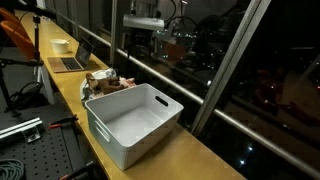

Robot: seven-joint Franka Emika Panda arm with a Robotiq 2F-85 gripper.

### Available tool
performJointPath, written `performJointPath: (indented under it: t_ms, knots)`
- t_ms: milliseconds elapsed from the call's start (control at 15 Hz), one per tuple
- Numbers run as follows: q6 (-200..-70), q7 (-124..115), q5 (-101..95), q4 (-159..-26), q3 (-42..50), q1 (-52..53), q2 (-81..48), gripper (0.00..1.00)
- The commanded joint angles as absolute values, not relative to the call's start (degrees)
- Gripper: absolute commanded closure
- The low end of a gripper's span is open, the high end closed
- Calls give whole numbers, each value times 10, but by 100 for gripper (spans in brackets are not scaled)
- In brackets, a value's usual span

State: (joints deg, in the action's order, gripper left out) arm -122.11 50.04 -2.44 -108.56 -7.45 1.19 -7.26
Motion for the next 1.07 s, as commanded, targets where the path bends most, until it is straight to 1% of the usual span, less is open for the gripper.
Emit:
performJointPath:
  t_ms: [0,600,1000]
  knots:
    - [-1219,501,-23,-1084,-68,19,-73,0]
    - [-1219,501,-23,-1084,-68,19,-73,0]
    - [-1287,377,-79,-1046,-92,82,-218,0]
